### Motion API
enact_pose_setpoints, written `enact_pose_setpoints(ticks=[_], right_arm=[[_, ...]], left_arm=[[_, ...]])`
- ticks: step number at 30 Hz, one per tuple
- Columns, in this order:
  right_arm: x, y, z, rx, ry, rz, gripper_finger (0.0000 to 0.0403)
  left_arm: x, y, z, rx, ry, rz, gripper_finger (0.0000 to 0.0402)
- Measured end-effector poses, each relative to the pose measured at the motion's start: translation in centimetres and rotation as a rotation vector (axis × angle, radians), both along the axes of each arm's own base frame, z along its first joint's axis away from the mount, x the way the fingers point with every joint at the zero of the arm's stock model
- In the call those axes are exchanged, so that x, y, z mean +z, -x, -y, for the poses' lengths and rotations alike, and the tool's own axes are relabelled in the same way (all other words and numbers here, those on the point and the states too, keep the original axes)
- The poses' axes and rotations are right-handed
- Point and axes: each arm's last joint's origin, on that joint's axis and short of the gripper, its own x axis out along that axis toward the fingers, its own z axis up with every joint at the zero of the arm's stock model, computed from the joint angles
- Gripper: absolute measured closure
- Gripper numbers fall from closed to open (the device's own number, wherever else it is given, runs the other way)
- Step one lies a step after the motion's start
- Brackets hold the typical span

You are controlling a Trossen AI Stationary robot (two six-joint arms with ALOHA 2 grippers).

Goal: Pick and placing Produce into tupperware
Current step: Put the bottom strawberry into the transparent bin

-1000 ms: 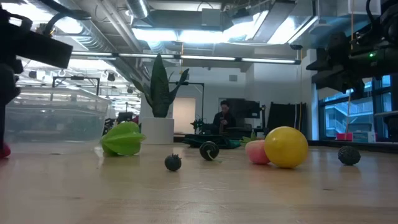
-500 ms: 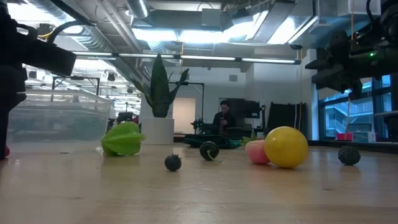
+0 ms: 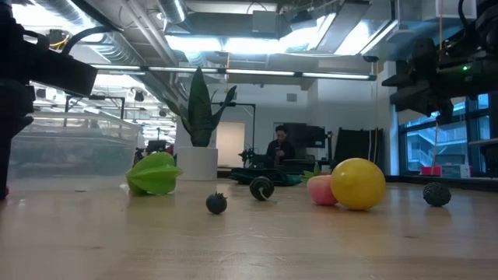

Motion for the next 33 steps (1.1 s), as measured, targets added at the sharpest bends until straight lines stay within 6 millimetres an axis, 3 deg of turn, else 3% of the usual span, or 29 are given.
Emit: enact_pose_setpoints(ticks=[5, 14, 33], right_arm=[[0.0, 0.0, 0.0, 0.0, 0.0, 0.001, 0.0136], [0.0, 0.0, 0.0, 0.0, 0.0, 0.0, 0.0136], [0.0, 0.0, 0.0, 0.0, 0.004, -0.004, 0.0136]], left_arm=[[0.3, -0.1, 0.1, 0.0, 0.004, -0.008, 0.0271], [0.3, 0.0, 0.1, 0.004, 0.016, -0.028, 0.0255], [1.6, 0.3, 0.6, -0.034, 0.156, -0.191, 0.0296]])
